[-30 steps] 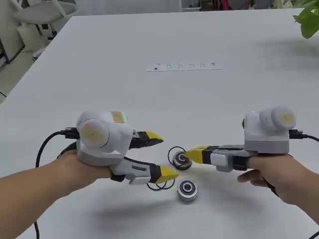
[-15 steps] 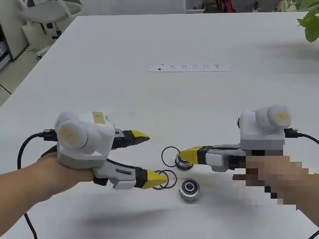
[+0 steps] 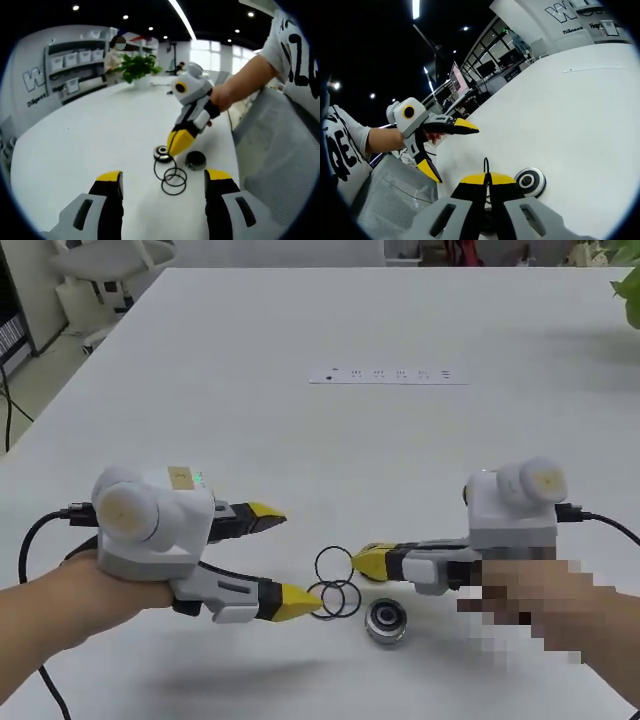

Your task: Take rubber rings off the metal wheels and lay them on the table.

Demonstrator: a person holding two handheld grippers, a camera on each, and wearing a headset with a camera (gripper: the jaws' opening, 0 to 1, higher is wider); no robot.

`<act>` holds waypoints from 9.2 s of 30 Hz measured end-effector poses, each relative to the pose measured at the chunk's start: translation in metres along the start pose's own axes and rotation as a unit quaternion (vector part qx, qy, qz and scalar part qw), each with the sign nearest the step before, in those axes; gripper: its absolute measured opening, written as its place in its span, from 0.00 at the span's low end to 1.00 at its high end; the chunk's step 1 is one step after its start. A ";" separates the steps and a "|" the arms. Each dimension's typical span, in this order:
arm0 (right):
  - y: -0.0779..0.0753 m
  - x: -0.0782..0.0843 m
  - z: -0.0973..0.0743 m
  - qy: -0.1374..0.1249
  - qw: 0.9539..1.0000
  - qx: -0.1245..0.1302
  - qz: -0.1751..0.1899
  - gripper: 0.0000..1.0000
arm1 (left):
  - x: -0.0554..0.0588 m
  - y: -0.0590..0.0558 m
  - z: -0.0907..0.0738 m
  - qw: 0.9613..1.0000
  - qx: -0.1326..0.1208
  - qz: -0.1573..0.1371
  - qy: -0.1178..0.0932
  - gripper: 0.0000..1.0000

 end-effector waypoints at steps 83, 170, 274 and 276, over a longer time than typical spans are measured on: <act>-0.010 -0.017 -0.024 0.008 0.981 0.019 -0.195 0.37 | -0.008 0.004 0.021 1.000 0.014 -0.001 0.010 0.61; -0.040 0.015 -0.033 0.012 0.987 0.060 -0.150 0.00 | 0.010 0.001 0.099 1.000 0.008 0.005 0.029 0.13; 0.003 -0.013 -0.029 -0.056 0.998 0.006 -0.015 0.00 | -0.025 -0.018 0.019 0.998 0.044 0.025 -0.032 0.67; 0.005 -0.012 -0.028 -0.051 0.999 0.000 -0.013 0.00 | -0.025 -0.019 0.014 0.998 0.042 0.021 -0.034 0.69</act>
Point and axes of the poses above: the centre of the closed fingertips' face, and the gripper's own axes: z roughly forward along the fingers, y roughly to its left, x roughly out of its underside, the point moved 7 cm from there along -z, roughly backward along the fingers, and after that the axes turned 11 degrees about -y, right-handed, at the moved point
